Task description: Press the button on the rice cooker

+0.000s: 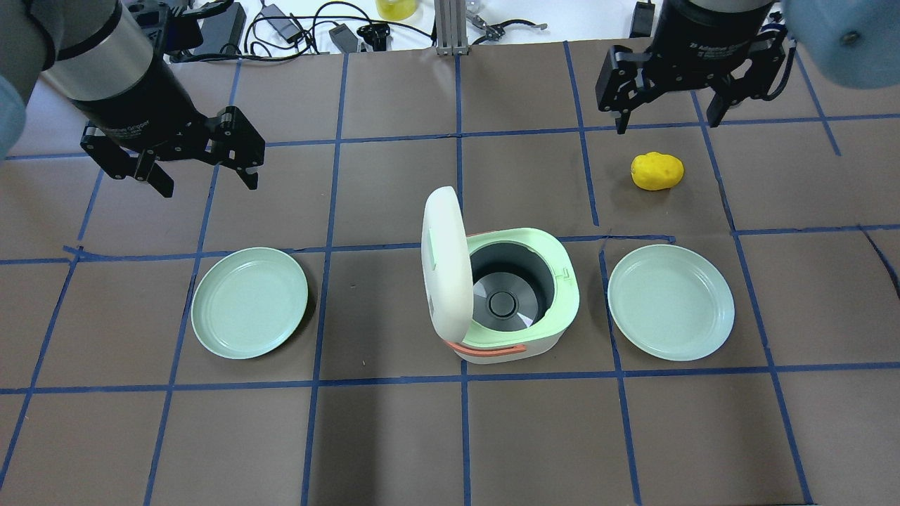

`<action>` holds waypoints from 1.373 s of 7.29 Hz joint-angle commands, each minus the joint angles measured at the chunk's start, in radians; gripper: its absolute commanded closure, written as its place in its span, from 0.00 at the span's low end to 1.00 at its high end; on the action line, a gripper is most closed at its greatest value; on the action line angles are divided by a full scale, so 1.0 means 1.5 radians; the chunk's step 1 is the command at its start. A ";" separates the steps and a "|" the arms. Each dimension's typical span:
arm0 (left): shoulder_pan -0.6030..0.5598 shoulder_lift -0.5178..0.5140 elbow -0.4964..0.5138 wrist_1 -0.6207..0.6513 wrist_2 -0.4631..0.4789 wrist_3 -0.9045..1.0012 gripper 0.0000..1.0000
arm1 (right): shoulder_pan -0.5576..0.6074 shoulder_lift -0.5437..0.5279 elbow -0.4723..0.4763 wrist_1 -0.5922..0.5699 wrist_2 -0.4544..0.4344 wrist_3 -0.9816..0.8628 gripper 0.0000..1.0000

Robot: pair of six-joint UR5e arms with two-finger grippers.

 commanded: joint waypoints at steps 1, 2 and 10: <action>0.000 0.000 0.000 0.000 0.000 0.000 0.00 | -0.028 0.000 -0.007 -0.013 0.003 -0.050 0.00; 0.000 0.000 0.000 0.000 0.000 0.000 0.00 | -0.028 -0.001 -0.006 -0.012 0.003 -0.050 0.00; 0.000 0.000 0.000 0.000 0.000 -0.001 0.00 | -0.027 -0.001 0.001 -0.009 0.083 -0.037 0.00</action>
